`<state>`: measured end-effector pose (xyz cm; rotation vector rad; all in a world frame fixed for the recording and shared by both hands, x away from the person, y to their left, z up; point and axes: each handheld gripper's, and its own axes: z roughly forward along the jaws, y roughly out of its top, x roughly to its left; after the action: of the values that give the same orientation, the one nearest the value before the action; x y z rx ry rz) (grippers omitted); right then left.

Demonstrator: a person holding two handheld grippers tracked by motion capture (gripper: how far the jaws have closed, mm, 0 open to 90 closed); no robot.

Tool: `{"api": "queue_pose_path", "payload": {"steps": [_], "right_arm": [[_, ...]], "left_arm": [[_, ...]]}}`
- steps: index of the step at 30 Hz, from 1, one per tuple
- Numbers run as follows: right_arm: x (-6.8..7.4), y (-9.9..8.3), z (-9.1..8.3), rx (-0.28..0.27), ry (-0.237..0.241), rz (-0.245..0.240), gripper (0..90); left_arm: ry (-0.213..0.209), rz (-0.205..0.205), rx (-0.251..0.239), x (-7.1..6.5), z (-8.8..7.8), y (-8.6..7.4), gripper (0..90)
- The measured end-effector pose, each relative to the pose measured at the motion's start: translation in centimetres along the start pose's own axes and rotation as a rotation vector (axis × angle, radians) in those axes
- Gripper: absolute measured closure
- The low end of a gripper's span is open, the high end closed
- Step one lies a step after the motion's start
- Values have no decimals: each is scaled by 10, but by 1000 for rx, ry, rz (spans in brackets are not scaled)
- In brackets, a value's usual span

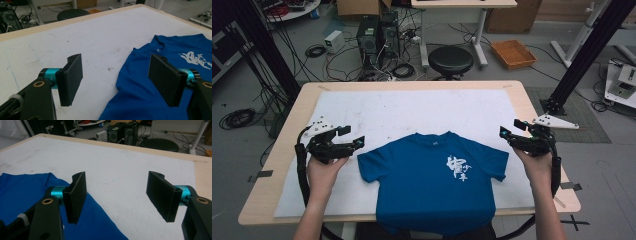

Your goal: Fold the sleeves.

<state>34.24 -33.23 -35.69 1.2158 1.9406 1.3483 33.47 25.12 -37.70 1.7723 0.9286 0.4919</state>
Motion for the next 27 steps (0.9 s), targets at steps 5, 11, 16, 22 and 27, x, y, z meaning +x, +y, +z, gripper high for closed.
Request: {"api": "queue_pose_path", "payload": {"steps": [5, 11, 16, 22, 27], "right_arm": [[-1, 0, 0, -1, -1, -3, 327], [-1, 1, 1, -1, -2, -3, 327], [0, 2, 2, 0, -3, -3, 327], [0, 1, 2, 2, -3, -4, 327], [0, 1, 2, 1, -2, -3, 327]], "left_arm": [[5, 1, -5, 0, -1, 0, 281], [5, -1, -1, 3, -1, -3, 281], [5, -15, 2, 6, -2, -6, 281], [12, -9, 14, 8, -2, -7, 281], [3, -28, 35, 12, -1, -14, 286]]}}
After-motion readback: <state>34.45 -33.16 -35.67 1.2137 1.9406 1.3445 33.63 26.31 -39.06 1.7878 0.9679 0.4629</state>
